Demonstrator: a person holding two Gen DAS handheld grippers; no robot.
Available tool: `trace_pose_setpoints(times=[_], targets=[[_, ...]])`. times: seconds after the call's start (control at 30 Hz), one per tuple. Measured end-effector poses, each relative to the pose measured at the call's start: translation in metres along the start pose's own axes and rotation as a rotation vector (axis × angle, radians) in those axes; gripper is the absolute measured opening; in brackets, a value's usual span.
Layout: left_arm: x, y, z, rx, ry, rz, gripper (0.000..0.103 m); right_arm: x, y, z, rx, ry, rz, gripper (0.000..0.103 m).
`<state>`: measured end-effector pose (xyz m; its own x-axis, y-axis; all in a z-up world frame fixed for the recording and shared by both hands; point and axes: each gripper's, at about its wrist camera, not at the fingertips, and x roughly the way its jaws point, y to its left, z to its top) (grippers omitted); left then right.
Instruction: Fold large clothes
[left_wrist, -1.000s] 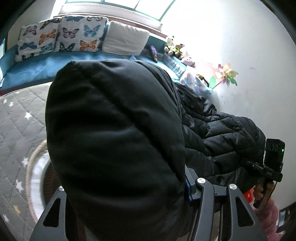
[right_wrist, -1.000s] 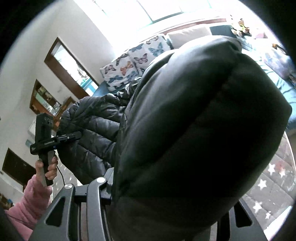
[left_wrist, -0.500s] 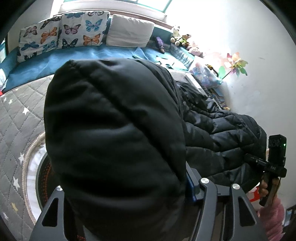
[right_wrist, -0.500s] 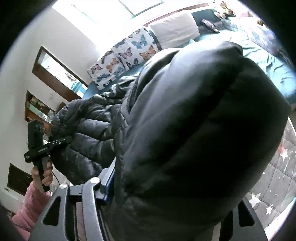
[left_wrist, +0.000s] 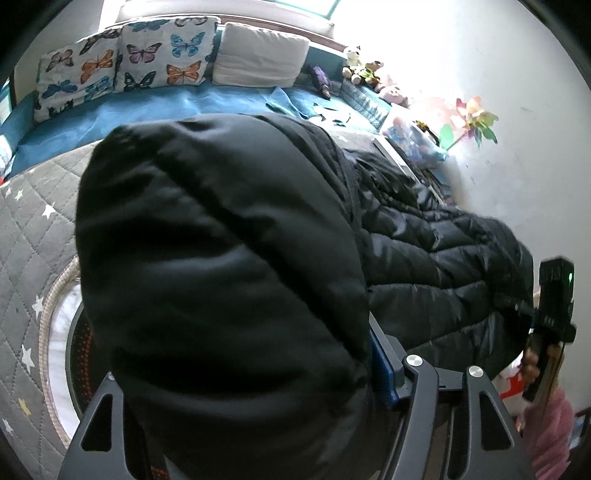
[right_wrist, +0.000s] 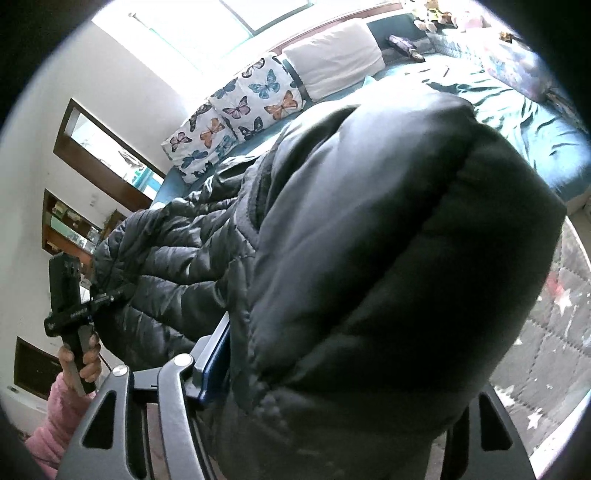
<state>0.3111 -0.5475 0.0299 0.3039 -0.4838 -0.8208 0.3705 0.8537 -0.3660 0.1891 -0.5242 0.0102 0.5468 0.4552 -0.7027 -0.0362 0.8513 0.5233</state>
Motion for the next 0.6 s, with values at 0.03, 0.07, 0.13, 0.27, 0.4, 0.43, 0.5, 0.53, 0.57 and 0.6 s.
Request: trace_pose_setpoints(times=[0.03,0.07,0.13,0.27,0.4,0.43,0.5,0.53,0.57,0.6], targets=[[0.001,-0.001,0.0,0.004,0.0,0.002,0.071,0.001,-0.004,0.0,0.007,0.01,0.003,0.072],[0.003,0.0,0.0,-0.004,0.003,-0.003,0.071,0.003,-0.006,0.0,0.023,0.02,0.001,0.073],[0.008,0.001,-0.002,-0.022,0.007,-0.01,0.072,0.004,-0.01,-0.002,0.032,0.022,-0.012,0.074],[0.01,-0.006,-0.007,0.017,0.007,-0.001,0.072,0.0,-0.009,-0.003,0.023,0.026,-0.017,0.073],[0.013,-0.009,-0.012,0.026,0.048,-0.055,0.072,-0.01,-0.012,0.0,0.022,0.037,-0.039,0.073],[0.014,-0.01,-0.014,0.032,0.053,-0.066,0.072,-0.013,-0.013,0.0,0.023,0.037,-0.042,0.073],[0.019,-0.013,-0.017,0.042,0.058,-0.078,0.073,-0.016,-0.017,0.002,0.024,0.034,-0.046,0.073],[0.022,-0.014,-0.017,0.052,0.055,-0.068,0.076,-0.014,-0.02,0.002,0.031,0.037,-0.046,0.074],[0.024,-0.013,-0.018,0.057,0.055,-0.059,0.077,-0.01,-0.024,0.002,0.047,0.04,-0.057,0.076],[0.028,-0.011,-0.017,0.051,0.06,-0.056,0.082,-0.007,-0.024,0.005,0.056,0.046,-0.068,0.082]])
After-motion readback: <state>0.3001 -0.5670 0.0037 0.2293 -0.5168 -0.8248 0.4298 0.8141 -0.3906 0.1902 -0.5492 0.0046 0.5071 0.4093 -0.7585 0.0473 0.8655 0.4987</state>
